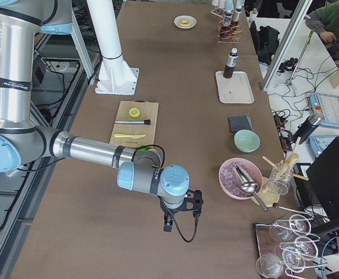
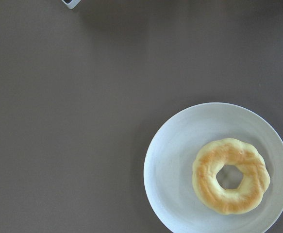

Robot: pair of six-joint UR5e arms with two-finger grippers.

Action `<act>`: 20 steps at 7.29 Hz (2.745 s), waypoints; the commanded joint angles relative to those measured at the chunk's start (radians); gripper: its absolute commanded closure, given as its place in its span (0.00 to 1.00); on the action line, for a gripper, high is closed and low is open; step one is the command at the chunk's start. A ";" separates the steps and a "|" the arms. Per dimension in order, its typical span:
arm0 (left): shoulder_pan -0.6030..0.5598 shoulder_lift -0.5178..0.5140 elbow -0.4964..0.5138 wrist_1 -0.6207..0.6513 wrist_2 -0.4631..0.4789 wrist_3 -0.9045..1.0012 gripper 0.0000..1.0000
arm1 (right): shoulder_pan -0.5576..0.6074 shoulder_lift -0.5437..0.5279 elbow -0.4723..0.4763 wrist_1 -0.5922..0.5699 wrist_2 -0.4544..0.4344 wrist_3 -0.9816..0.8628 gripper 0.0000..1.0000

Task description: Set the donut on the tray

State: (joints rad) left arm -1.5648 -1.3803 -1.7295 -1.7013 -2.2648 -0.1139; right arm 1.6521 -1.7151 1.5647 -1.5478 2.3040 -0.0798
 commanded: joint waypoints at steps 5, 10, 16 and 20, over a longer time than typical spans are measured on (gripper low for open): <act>-0.004 0.009 0.047 -0.242 -0.077 0.005 0.02 | 0.000 -0.012 0.006 0.000 0.000 0.002 0.00; 0.000 0.006 0.120 -0.384 -0.111 -0.003 0.02 | -0.002 -0.032 0.119 -0.002 0.061 0.003 0.00; 0.081 -0.100 0.494 -0.674 -0.105 -0.021 0.03 | -0.064 -0.074 0.138 0.227 0.169 0.095 0.01; 0.137 -0.098 0.590 -0.796 -0.110 -0.087 0.10 | -0.219 -0.063 -0.039 0.624 0.048 0.385 0.01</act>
State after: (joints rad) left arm -1.4384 -1.4791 -1.1746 -2.4647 -2.3692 -0.1942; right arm 1.4738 -1.7858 1.6292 -1.0829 2.3732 0.2604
